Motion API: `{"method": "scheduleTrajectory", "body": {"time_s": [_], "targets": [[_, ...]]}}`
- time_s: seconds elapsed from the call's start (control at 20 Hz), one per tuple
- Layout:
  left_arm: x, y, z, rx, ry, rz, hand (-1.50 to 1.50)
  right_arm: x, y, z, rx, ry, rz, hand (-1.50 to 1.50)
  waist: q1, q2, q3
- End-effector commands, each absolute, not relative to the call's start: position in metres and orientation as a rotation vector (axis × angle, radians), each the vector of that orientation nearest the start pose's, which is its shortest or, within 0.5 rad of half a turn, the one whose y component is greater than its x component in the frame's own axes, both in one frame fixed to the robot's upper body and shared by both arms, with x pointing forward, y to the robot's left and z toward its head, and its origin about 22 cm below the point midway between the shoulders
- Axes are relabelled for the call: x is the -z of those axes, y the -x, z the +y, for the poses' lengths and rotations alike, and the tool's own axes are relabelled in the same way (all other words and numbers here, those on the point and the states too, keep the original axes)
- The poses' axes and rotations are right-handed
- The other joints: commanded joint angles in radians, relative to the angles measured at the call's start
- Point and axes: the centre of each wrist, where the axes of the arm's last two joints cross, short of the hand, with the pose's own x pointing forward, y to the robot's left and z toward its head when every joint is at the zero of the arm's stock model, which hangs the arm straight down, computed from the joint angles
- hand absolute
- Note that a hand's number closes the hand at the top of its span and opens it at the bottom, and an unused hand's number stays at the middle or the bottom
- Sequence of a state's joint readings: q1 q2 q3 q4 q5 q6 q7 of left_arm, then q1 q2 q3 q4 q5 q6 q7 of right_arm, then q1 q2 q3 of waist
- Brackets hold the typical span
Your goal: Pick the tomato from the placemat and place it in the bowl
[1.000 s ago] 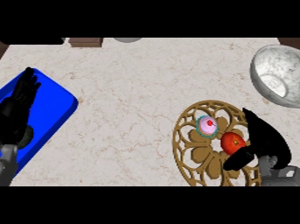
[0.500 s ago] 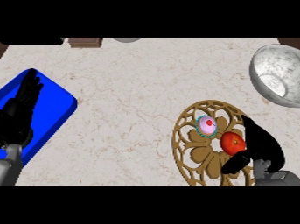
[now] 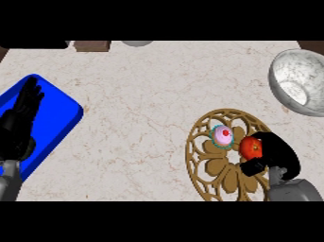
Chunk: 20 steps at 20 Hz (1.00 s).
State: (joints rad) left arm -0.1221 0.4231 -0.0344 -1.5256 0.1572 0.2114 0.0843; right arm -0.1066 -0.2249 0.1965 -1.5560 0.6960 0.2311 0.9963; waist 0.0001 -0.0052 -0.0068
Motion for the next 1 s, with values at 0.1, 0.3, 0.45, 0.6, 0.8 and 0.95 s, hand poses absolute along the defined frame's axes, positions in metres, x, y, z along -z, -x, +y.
{"method": "scheduleTrajectory", "body": {"time_s": [0.1, 0.3, 0.45, 0.6, 0.8, 0.95], "targets": [[-0.064, -0.271, 0.310, 0.095, -0.313, -1.584, 0.00, -0.009, -0.283, -0.229, -0.693, 0.765, -0.570, 1.50, 0.006, 0.005, 0.007], [-0.060, -0.263, 0.299, 0.074, -0.337, -1.585, 0.00, 0.001, -0.287, -0.236, -0.684, 0.790, -0.597, 1.50, 0.012, 0.006, 0.008], [-0.071, -0.281, 0.318, 0.087, -0.301, -1.565, 0.00, 0.002, -0.286, -0.222, -0.681, 0.824, -0.617, 1.50, 0.003, 0.006, 0.007], [-0.065, -0.279, 0.308, 0.085, -0.300, -1.583, 0.00, -0.016, -0.314, -0.202, -0.786, 0.852, -0.684, 1.50, 0.017, 0.009, 0.007], [-0.065, -0.287, 0.292, 0.118, -0.271, -1.600, 0.00, -0.046, -0.363, -0.195, -0.950, 0.844, -0.828, 1.50, 0.061, 0.026, 0.009], [-0.055, -0.277, 0.297, 0.096, -0.278, -1.574, 0.00, -0.055, -0.386, -0.184, -0.968, 0.946, -0.885, 1.50, 0.038, 0.014, 0.007]]}}
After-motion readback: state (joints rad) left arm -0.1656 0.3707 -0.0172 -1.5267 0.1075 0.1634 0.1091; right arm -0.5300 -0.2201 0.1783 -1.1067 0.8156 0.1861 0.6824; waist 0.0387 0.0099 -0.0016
